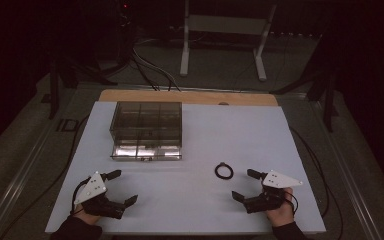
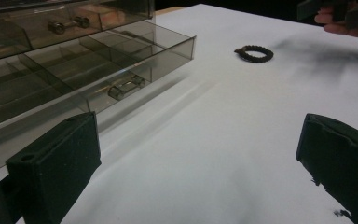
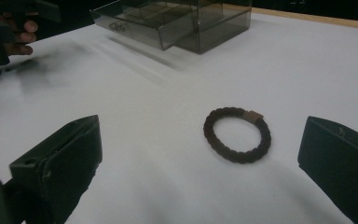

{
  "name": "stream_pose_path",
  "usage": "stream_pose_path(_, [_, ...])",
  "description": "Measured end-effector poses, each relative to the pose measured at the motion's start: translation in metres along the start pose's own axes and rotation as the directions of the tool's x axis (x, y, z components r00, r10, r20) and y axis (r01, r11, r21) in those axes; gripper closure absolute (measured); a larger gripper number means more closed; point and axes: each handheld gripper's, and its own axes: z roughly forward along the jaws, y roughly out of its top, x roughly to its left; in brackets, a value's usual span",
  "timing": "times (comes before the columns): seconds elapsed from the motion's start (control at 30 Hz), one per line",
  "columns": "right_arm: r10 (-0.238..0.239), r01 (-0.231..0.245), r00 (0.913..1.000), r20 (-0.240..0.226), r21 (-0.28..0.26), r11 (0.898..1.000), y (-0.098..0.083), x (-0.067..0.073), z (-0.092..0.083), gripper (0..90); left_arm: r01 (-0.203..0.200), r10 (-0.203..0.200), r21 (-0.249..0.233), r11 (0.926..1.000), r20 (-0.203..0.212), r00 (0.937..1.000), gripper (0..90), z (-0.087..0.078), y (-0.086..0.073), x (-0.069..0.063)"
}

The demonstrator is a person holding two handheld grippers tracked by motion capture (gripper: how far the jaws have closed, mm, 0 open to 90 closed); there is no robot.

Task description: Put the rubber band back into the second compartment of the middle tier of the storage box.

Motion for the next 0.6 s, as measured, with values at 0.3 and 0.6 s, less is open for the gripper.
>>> stream_pose_path(0.3, [-0.001,0.001,0.9999,-0.010,0.025,1.000,-0.0003,0.0000,0.0020,0.0,-0.001,0.001,0.005,1.0000,0.003,1.0000,0.4,0.0021,0.0012,-0.0015])
stream_pose_path(0.6, [-0.007,0.006,0.9995,0.032,0.014,1.000,-0.0003,-0.0003,0.0009,0.0,0.010,-0.010,0.004,0.9999,0.005,0.9999,0.3,0.0033,0.0006,0.0013])
